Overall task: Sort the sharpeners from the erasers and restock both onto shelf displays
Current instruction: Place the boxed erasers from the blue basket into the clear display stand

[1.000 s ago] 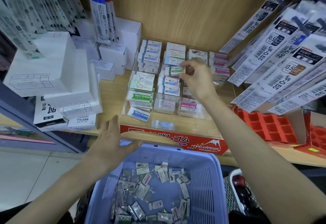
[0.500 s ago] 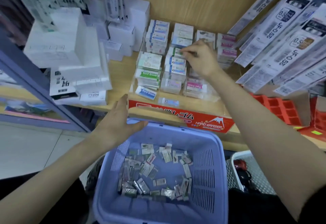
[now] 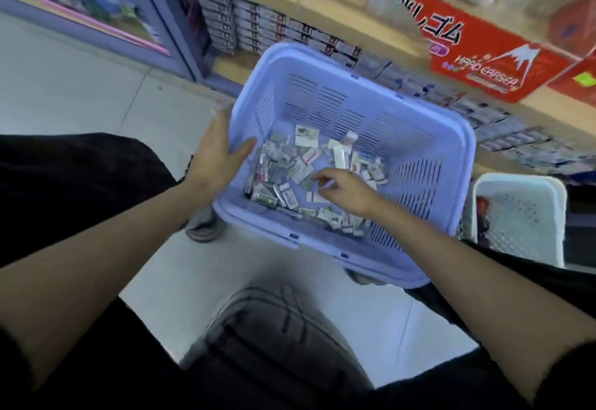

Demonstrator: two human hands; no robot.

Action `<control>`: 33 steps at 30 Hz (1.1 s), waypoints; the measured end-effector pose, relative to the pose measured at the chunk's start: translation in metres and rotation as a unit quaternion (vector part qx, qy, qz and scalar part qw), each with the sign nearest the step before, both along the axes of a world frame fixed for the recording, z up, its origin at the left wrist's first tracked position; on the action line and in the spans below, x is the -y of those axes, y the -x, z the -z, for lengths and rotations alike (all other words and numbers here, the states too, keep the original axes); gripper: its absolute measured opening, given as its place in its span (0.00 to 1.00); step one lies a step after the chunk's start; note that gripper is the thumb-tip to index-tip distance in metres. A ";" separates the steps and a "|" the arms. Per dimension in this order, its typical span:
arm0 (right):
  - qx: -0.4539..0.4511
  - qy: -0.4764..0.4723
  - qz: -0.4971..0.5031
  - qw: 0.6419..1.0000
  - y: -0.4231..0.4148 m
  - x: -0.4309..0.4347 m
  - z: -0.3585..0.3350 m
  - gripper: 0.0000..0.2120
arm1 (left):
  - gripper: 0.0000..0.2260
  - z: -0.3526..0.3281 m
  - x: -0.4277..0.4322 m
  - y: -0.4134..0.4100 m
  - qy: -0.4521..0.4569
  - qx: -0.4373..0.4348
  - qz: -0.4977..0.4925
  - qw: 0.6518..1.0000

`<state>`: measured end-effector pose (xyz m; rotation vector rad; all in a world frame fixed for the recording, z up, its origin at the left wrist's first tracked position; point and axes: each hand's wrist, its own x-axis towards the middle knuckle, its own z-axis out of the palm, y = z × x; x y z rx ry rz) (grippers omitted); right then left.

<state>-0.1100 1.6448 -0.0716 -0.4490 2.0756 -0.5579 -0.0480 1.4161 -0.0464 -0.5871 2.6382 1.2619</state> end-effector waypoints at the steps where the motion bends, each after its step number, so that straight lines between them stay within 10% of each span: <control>1: 0.031 -0.001 0.061 0.998 0.003 0.004 0.018 0.18 | 0.24 0.002 -0.002 0.000 -0.011 -0.008 -0.021 1.000; 6: 0.091 0.030 0.260 0.961 0.015 0.045 0.083 0.22 | 0.22 0.007 -0.001 0.002 -0.024 -0.020 -0.046 0.998; 14: 0.006 0.050 0.158 0.986 0.023 0.122 0.142 0.28 | 0.20 0.007 -0.003 0.002 -0.020 -0.027 -0.059 0.998; 27: 0.207 0.201 0.354 0.889 0.008 0.116 0.133 0.17 | 0.18 0.008 -0.002 0.000 -0.053 -0.026 -0.079 0.995; 33: 0.221 0.186 0.315 0.904 0.009 0.112 0.124 0.20 | 0.18 0.012 -0.001 0.001 -0.052 -0.042 -0.075 0.995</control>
